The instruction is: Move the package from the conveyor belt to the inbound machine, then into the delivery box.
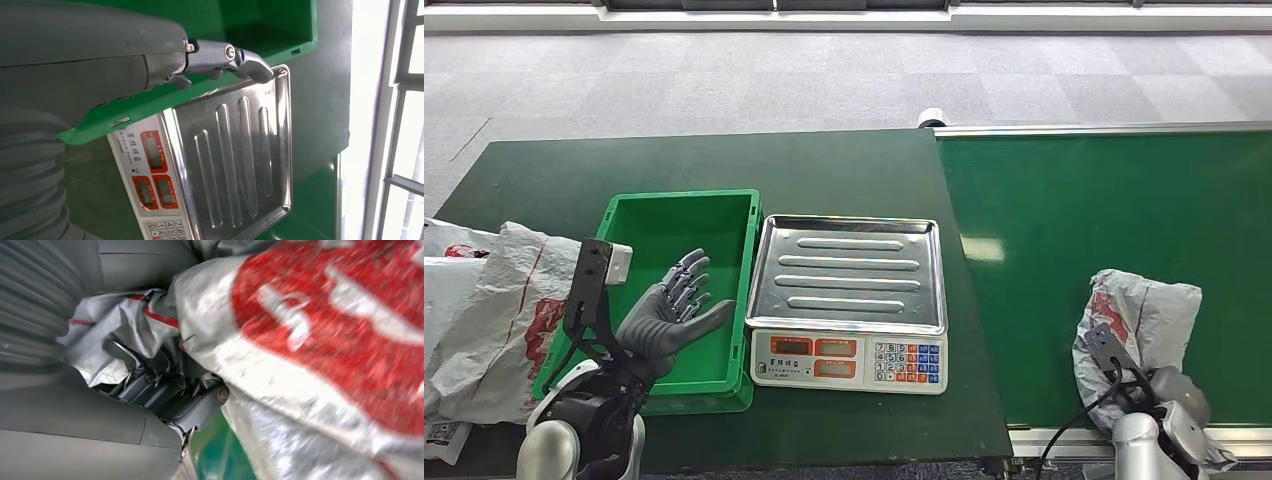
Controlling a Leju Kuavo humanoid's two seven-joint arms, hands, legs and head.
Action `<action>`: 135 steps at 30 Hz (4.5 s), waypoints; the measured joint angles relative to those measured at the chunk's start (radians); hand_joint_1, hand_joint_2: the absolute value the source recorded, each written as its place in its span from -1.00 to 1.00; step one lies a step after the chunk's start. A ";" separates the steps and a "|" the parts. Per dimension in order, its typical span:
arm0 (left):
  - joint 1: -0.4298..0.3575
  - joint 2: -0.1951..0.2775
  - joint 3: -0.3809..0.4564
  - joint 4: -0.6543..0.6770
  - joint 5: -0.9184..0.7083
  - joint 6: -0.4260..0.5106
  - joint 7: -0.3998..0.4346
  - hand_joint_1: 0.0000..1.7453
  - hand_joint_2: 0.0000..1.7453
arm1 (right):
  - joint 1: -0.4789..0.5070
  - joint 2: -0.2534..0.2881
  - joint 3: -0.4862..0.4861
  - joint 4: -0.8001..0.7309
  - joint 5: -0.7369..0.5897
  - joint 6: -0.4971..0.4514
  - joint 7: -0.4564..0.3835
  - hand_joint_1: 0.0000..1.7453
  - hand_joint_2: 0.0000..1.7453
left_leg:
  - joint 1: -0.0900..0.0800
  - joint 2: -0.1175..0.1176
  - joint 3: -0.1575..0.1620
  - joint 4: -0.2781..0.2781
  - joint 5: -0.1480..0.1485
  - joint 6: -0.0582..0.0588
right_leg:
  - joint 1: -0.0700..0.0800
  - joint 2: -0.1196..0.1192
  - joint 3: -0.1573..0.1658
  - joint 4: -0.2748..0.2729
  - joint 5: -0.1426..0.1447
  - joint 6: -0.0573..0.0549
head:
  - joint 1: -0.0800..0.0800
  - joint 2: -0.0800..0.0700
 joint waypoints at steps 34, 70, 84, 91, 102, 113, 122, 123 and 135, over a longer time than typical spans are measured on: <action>-0.002 -0.003 0.003 -0.007 0.004 -0.033 0.000 -1.00 1.00 | -0.095 0.175 0.835 -0.533 -0.245 -0.051 -0.526 1.00 1.00 | 0.001 -0.003 -0.004 -0.001 0.004 -0.002 | 0.001 -0.002 -0.005 0.001 -0.001 -0.001 | 0.000 0.000; -0.003 0.000 -0.008 0.000 0.001 0.075 0.000 -1.00 1.00 | -0.194 0.159 1.087 -0.439 -0.330 -0.211 -0.438 -1.00 1.00 | 0.001 -0.003 -0.004 0.000 0.003 -0.002 | 0.001 -0.002 -0.005 0.001 -0.001 -0.001 | 0.000 0.000; -0.063 0.070 -0.194 0.016 -0.406 0.808 0.000 -1.00 1.00 | -0.046 0.287 0.746 -0.776 -0.225 -0.578 -0.843 -1.00 1.00 | 0.001 -0.005 -0.005 0.000 0.002 -0.002 | 0.001 -0.005 -0.007 0.000 -0.001 -0.001 | 0.000 0.000; -0.142 0.012 -0.239 0.051 -1.103 0.982 0.000 -1.00 1.00 | 0.009 0.345 0.566 -0.926 -0.281 -0.576 -0.827 -1.00 1.00 | 0.000 -0.002 -0.004 0.001 0.002 -0.001 | -0.001 -0.002 -0.006 0.000 -0.001 0.000 | 0.000 0.000; -0.288 0.031 -0.458 0.216 -1.114 0.607 0.000 -1.00 1.00 | 0.014 0.346 0.531 -0.923 -0.225 -0.576 -0.748 -1.00 1.00 | 0.000 0.001 -0.003 0.001 0.003 -0.001 | -0.001 0.002 -0.007 0.000 0.002 0.001 | 0.000 0.000; -0.364 0.114 -0.705 0.446 -0.899 0.145 0.000 -1.00 1.00 | 0.016 0.346 0.504 -0.892 -0.230 -0.576 -0.740 -1.00 1.00 | -0.001 0.006 -0.004 0.001 0.001 0.000 | -0.001 0.006 -0.010 0.000 0.002 0.001 | 0.000 0.000; -0.388 0.145 -0.763 0.543 -0.911 0.128 0.000 -1.00 1.00 | 0.020 0.346 0.483 -0.892 -0.245 -0.576 -0.746 -1.00 1.00 | -0.001 0.006 -0.005 0.001 0.001 0.000 | -0.001 0.007 -0.010 0.000 0.002 0.001 | 0.000 0.000; -0.388 0.146 -0.765 0.548 -0.911 0.128 0.000 -1.00 1.00 | 0.020 0.346 0.482 -0.892 -0.245 -0.576 -0.746 -1.00 1.00 | -0.001 0.006 -0.005 0.001 0.001 0.000 | -0.001 0.007 -0.010 0.000 0.002 0.001 | 0.000 0.000; -0.465 0.132 -0.887 0.718 -1.293 0.316 0.000 -1.00 1.00 | 0.027 0.346 0.460 -0.903 -0.258 -0.576 -0.740 -1.00 1.00 | -0.001 0.007 -0.005 0.001 0.001 0.000 | -0.001 0.007 -0.011 0.000 0.002 0.001 | 0.000 0.000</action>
